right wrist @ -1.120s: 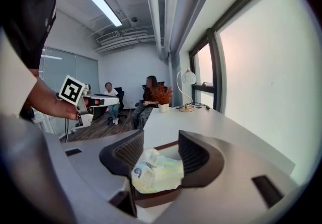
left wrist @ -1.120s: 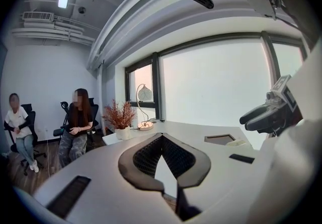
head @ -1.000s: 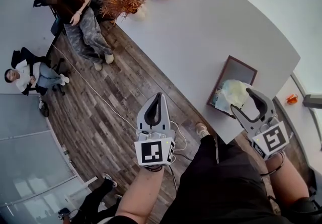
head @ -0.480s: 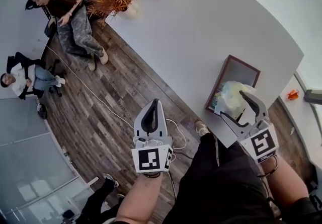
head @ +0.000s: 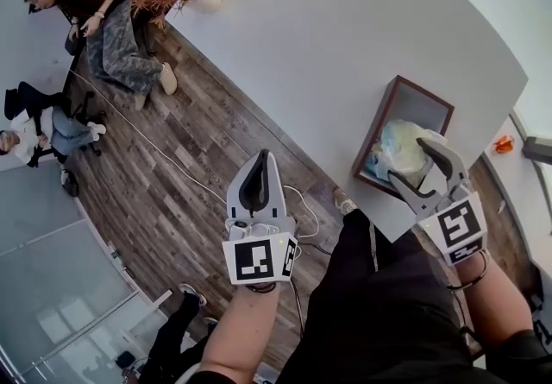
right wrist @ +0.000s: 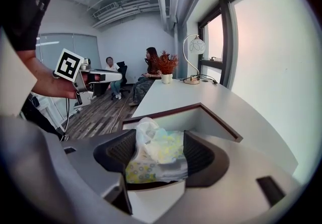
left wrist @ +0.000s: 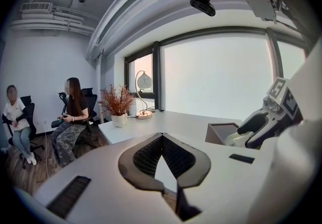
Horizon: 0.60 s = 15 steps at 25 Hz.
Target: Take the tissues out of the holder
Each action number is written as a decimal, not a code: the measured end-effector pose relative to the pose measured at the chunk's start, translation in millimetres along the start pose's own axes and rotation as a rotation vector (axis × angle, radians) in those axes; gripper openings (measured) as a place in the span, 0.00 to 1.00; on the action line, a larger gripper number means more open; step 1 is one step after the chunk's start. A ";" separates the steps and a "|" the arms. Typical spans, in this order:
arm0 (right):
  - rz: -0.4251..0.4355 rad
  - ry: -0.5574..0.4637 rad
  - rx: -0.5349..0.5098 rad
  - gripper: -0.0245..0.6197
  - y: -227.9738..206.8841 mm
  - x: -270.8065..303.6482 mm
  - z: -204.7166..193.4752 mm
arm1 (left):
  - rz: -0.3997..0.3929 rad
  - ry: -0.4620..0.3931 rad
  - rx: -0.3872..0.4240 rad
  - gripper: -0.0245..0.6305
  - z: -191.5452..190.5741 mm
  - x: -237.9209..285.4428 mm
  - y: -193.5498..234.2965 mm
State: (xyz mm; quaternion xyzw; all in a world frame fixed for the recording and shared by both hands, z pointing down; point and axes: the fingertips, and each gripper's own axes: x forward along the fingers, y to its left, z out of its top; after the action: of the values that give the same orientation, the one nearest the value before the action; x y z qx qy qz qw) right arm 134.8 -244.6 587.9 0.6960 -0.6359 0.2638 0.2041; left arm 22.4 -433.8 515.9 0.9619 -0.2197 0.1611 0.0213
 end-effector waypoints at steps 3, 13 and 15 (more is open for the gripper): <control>-0.004 0.004 -0.007 0.43 -4.8 1.8 -1.0 | -0.006 0.015 -0.003 0.04 -6.0 3.6 -0.8; -0.033 0.003 0.002 0.12 -15.0 5.9 -5.6 | -0.003 0.030 -0.012 0.04 -14.0 10.6 1.7; -0.031 0.000 0.015 0.09 -14.6 4.9 -5.6 | 0.002 0.030 -0.012 0.04 -14.5 9.3 3.7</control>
State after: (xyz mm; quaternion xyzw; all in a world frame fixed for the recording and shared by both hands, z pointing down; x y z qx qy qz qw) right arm 149.0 -243.4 596.1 0.7073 -0.6230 0.2652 0.2029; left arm 24.4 -439.3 532.5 0.9591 -0.2212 0.1741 0.0303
